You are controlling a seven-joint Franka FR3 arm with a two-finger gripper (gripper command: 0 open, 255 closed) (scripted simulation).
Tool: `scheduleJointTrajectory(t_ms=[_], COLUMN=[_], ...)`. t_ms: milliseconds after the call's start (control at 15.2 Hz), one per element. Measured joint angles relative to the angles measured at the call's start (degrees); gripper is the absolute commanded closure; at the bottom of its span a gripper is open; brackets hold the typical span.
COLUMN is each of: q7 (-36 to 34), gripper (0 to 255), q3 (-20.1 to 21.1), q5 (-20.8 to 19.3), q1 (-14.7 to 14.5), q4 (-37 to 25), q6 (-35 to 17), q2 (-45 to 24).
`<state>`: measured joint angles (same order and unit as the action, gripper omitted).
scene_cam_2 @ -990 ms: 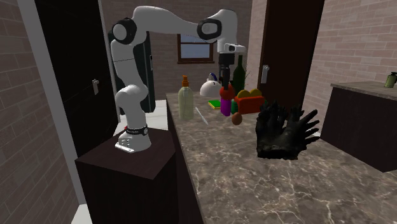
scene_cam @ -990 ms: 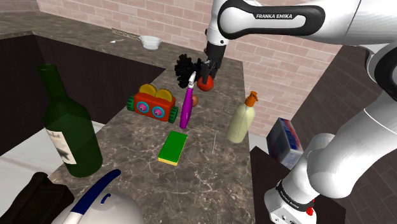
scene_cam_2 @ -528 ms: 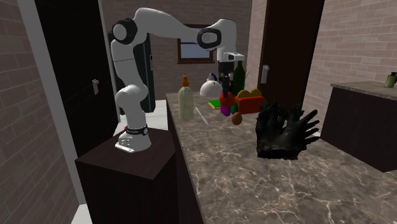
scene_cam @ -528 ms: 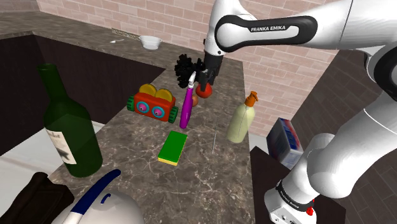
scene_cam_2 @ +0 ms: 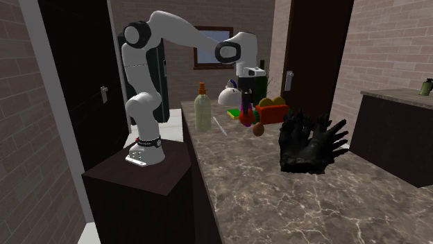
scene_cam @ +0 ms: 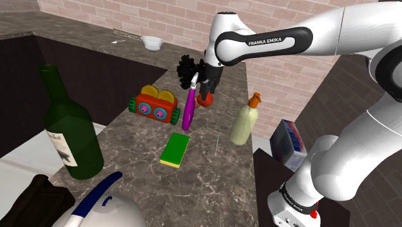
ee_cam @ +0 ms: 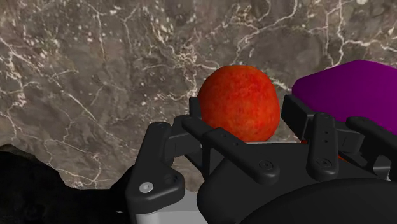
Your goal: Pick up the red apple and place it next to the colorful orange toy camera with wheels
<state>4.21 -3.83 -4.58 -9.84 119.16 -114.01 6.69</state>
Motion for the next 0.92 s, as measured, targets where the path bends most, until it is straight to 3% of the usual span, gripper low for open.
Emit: scheduleJointTrajectory(t_ms=[528,924], q7=[-0.3,-0.4], gripper=[255,255], q3=[-0.1,-0.1], q5=[-0.1,-0.1], q1=[0.1,0.1], q4=[4.4,5.1], q6=[-6.2,-7.2], q2=[-1.8,-2.1])
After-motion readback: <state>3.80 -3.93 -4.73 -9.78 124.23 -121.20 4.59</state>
